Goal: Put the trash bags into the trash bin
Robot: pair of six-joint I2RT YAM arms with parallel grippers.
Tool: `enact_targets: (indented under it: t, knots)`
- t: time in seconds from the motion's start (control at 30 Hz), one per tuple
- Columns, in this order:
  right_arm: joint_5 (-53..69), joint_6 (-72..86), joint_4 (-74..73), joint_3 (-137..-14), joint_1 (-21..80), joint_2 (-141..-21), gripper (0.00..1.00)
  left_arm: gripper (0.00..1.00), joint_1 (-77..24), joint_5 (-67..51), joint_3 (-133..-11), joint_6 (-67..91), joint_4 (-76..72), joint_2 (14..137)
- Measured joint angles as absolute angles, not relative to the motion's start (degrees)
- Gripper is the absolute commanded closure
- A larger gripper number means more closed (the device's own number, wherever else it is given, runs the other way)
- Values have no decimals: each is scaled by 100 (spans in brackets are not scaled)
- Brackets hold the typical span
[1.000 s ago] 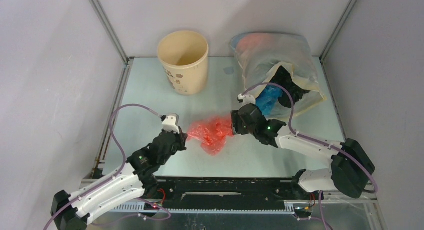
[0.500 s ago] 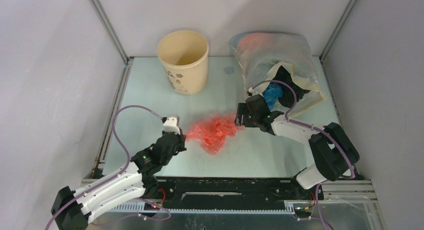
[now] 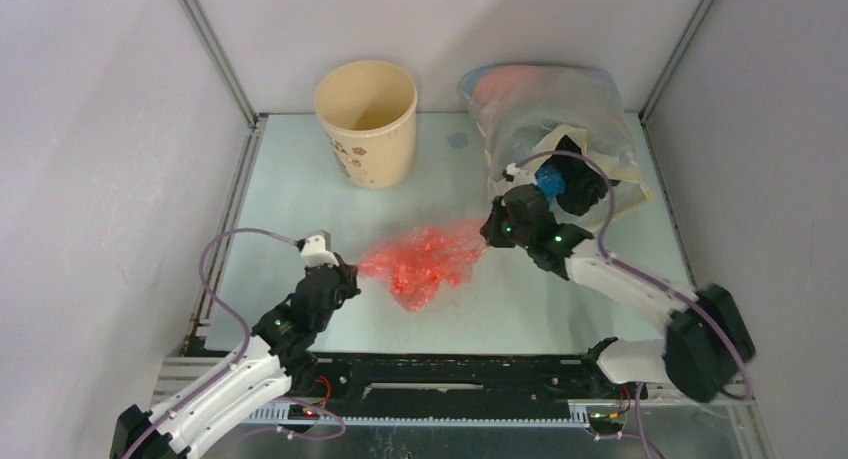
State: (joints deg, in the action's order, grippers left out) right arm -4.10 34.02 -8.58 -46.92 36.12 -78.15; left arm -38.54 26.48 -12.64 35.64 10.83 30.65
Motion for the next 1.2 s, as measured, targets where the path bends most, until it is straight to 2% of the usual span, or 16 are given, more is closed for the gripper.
enact_targets:
  t: [0.23,0.4,0.47,0.6,0.7,0.9,1.0,1.2]
  knots:
    - [-777,3214,-1538,-4772,3662,-5743,100,100,-3607,2635,-1243,3754,1079,2502]
    - [-701,3094,-2021,-4805,3664,-4882,100,99,-3404,2582,-1302,3756,1087,2600]
    - [-532,3013,-2200,-4897,3706,-4737,100,90,-3328,2519,-1431,3752,1083,2742]
    - [-259,2779,-2394,-5190,4086,-4757,100,46,-3282,2292,-1719,3647,1026,3039]
    - [-329,2620,-2554,-5465,4644,-4884,100,28,-3280,2058,-1966,3586,1059,3199]
    - [-482,2502,-2609,-5621,5120,-5113,100,16,-3271,1446,-2359,3625,1284,3000]
    - [-534,2484,-2613,-5634,5264,-5216,100,13,-3271,1116,-2467,3717,1334,2917]
    - [-692,2453,-2635,-5697,5476,-5349,100,11,-3380,-340,-2510,4010,1232,3269]
